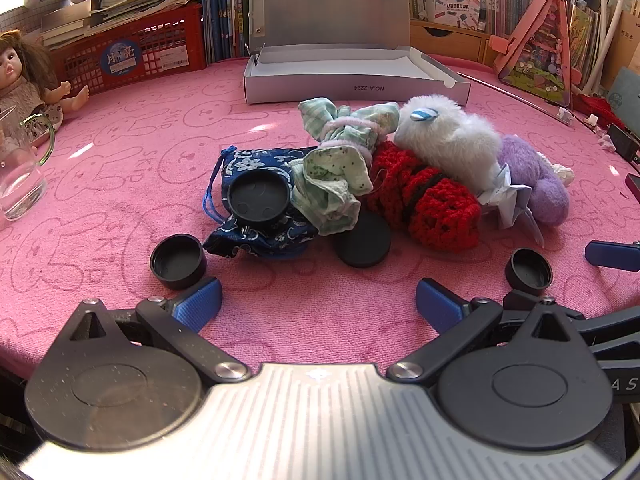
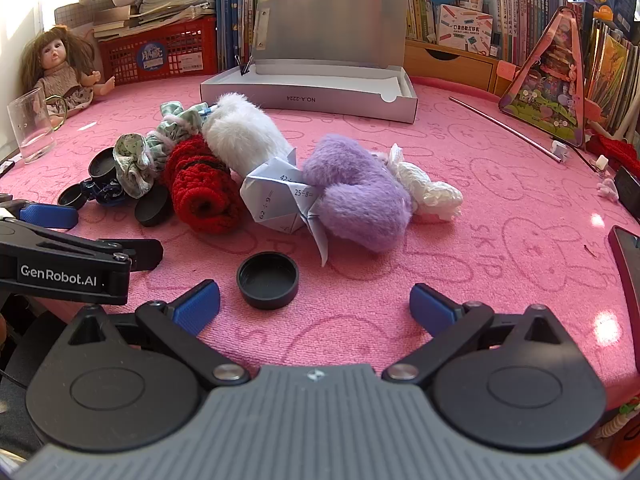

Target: Organize objects

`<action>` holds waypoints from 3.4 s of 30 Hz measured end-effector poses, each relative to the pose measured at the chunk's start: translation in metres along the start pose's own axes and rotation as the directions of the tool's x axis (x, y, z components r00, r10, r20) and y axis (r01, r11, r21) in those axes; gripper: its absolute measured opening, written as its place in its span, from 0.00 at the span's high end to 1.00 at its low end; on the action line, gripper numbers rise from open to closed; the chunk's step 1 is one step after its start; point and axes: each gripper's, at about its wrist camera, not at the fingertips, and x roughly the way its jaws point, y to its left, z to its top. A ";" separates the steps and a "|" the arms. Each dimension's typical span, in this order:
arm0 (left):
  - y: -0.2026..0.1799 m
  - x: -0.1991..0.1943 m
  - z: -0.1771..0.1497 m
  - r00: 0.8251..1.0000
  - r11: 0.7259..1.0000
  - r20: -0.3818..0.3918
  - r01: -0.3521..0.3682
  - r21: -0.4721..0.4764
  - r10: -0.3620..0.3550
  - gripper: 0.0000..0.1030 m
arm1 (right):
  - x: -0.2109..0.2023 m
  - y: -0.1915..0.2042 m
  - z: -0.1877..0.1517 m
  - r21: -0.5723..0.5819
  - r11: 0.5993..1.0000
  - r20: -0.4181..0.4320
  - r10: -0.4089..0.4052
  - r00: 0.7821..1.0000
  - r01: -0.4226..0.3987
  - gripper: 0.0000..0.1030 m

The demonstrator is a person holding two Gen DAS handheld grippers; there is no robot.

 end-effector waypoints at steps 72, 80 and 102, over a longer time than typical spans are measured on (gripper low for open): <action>0.000 0.000 0.000 1.000 1.000 -0.002 -0.002 0.002 0.002 0.00 | -0.004 -0.002 0.000 -0.004 1.000 0.012 0.005 1.000 -0.005 0.00; 0.004 -0.001 -0.003 1.000 1.000 0.023 0.005 0.000 -0.005 0.00 | -0.003 -0.002 -0.001 -0.003 1.000 0.014 0.003 1.000 -0.003 0.00; 0.015 -0.006 -0.006 0.997 0.999 0.069 0.029 -0.024 -0.028 0.00 | -0.004 -0.002 -0.001 0.011 1.000 0.024 0.006 1.000 -0.006 0.04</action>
